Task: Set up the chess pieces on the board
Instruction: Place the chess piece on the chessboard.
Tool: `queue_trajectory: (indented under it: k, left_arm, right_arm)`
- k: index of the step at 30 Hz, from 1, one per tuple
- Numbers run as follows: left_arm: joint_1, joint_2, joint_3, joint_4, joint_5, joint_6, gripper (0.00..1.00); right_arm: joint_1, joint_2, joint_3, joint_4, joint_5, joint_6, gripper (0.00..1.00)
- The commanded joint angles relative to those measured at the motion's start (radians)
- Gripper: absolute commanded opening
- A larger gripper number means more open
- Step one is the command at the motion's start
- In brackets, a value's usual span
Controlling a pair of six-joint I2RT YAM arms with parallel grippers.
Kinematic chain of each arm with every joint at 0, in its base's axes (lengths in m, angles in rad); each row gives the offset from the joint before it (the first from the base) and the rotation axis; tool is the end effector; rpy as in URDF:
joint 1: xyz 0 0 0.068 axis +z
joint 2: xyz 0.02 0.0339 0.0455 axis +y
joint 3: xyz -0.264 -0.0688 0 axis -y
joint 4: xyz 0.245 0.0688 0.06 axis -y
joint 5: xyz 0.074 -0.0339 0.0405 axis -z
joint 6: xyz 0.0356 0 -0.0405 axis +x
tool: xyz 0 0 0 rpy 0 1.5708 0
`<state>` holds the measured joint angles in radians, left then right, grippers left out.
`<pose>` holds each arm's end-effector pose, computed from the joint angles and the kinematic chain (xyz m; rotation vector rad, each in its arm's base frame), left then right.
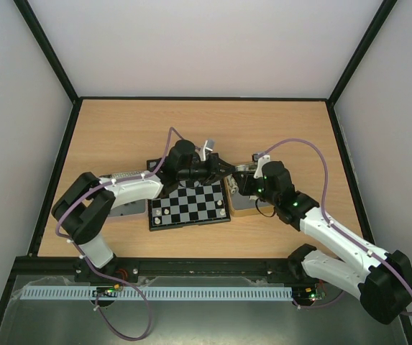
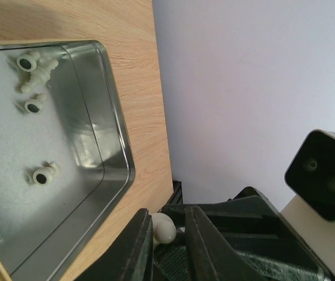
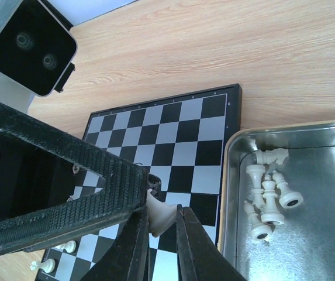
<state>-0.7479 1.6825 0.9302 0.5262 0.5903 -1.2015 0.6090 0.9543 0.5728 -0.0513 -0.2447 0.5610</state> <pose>0.2580 -0.2663 0.2290 0.0237 2.2172 -1.7876 0.1719 0.1304 0.2478 -0.2182 2.1214 0.9688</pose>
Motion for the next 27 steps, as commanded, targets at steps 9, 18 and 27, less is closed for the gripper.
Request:
queue_trajectory:
  k: [9,18,27]
  left_arm:
    - [-0.013,-0.036,-0.011,-0.007,-0.054,0.051,0.05]
    - [-0.034,-0.187,-0.03,-0.358,-0.383,0.343,0.05]
    - [-0.2,-0.267,-0.082,-0.661,-0.822,0.63,0.06]
  right_arm:
    - [0.005,-0.017,-0.007,0.035,-0.034,0.009,0.19]
    - [0.005,-0.052,0.017,-0.018,0.074,0.009,0.38]
    - [0.004,-0.014,0.039,-0.074,0.244,0.045,0.38]
